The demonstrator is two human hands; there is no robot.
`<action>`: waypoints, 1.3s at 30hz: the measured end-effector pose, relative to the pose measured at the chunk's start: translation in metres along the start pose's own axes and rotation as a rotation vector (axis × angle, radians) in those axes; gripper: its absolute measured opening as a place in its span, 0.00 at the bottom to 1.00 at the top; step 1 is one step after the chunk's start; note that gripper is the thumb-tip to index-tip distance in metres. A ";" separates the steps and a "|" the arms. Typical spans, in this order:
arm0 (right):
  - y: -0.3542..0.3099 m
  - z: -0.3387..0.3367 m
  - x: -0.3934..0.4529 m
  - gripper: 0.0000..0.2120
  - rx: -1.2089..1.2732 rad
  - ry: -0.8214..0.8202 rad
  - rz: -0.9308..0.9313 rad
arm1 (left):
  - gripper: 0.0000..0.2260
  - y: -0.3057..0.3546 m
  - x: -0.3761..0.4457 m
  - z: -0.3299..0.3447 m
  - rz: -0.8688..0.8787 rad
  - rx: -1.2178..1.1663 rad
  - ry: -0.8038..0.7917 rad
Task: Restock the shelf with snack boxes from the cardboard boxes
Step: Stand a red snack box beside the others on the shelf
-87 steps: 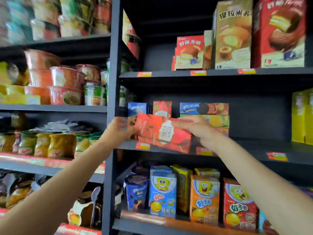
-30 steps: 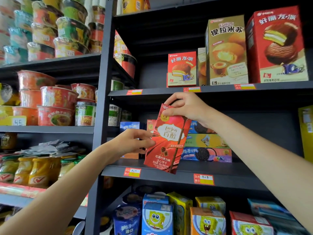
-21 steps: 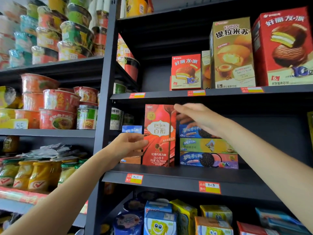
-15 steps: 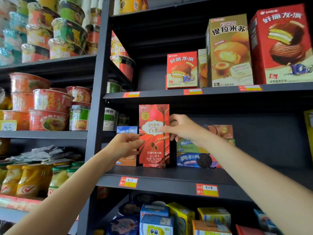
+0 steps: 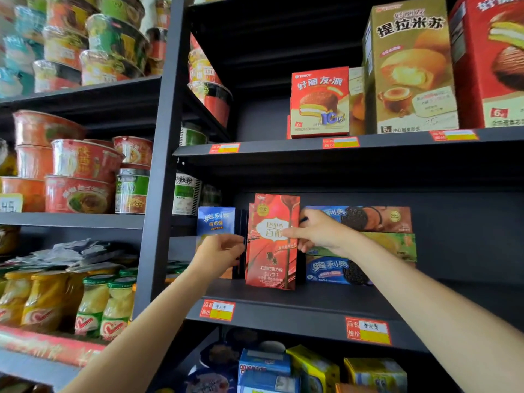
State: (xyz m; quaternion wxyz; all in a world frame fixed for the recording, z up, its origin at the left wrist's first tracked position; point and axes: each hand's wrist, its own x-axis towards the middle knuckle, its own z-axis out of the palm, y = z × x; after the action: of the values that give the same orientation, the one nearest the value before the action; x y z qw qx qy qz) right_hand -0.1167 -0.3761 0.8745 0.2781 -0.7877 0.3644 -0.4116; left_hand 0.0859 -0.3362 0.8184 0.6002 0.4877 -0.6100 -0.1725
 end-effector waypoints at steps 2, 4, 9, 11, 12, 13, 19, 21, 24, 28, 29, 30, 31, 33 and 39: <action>0.002 0.002 0.000 0.17 0.009 -0.041 -0.012 | 0.13 0.000 -0.001 0.007 0.012 0.023 -0.034; 0.003 0.003 0.000 0.15 0.002 -0.062 -0.027 | 0.13 0.000 0.000 0.012 0.018 0.025 -0.049; 0.004 0.004 0.005 0.15 -0.055 0.028 -0.036 | 0.13 -0.003 0.005 0.017 0.009 0.076 -0.012; 0.006 0.007 0.007 0.17 -0.118 0.086 -0.027 | 0.15 -0.005 0.005 0.019 0.014 0.097 0.022; 0.007 0.008 0.007 0.18 -0.178 0.110 -0.033 | 0.15 -0.005 0.005 0.021 0.022 0.120 0.039; 0.008 0.010 0.007 0.20 -0.251 0.132 -0.047 | 0.16 -0.004 0.004 0.022 0.033 0.153 0.055; 0.016 0.012 0.007 0.27 -0.503 0.238 -0.072 | 0.18 -0.008 0.002 0.025 0.105 0.323 0.075; 0.021 0.011 0.009 0.27 -0.443 0.223 -0.061 | 0.20 -0.010 0.002 0.025 0.123 0.378 0.080; 0.029 0.014 0.013 0.26 -0.258 0.184 -0.074 | 0.23 -0.009 0.003 0.029 0.091 0.289 0.036; 0.033 0.017 0.017 0.22 -0.177 0.198 -0.112 | 0.21 -0.005 0.005 0.035 0.056 0.163 0.000; 0.033 0.017 0.016 0.22 -0.160 0.190 -0.112 | 0.20 -0.004 0.007 0.035 0.052 0.147 0.008; 0.033 0.017 0.016 0.22 -0.139 0.173 -0.105 | 0.20 -0.005 0.008 0.036 0.051 0.137 0.013; 0.033 0.018 0.016 0.21 -0.114 0.150 -0.095 | 0.20 -0.005 0.009 0.036 0.051 0.132 0.012; 0.036 0.020 0.017 0.22 -0.067 0.100 -0.065 | 0.20 -0.006 0.010 0.037 0.042 0.126 0.003; 0.041 0.024 0.022 0.22 0.086 0.042 -0.011 | 0.24 -0.010 0.017 0.041 -0.015 0.068 -0.045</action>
State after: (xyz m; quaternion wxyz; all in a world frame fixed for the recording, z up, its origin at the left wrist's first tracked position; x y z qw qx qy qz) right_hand -0.1018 -0.4145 0.8422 0.3014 -0.7683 0.3478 -0.4448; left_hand 0.0564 -0.3702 0.8111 0.5682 0.5084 -0.6250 -0.1674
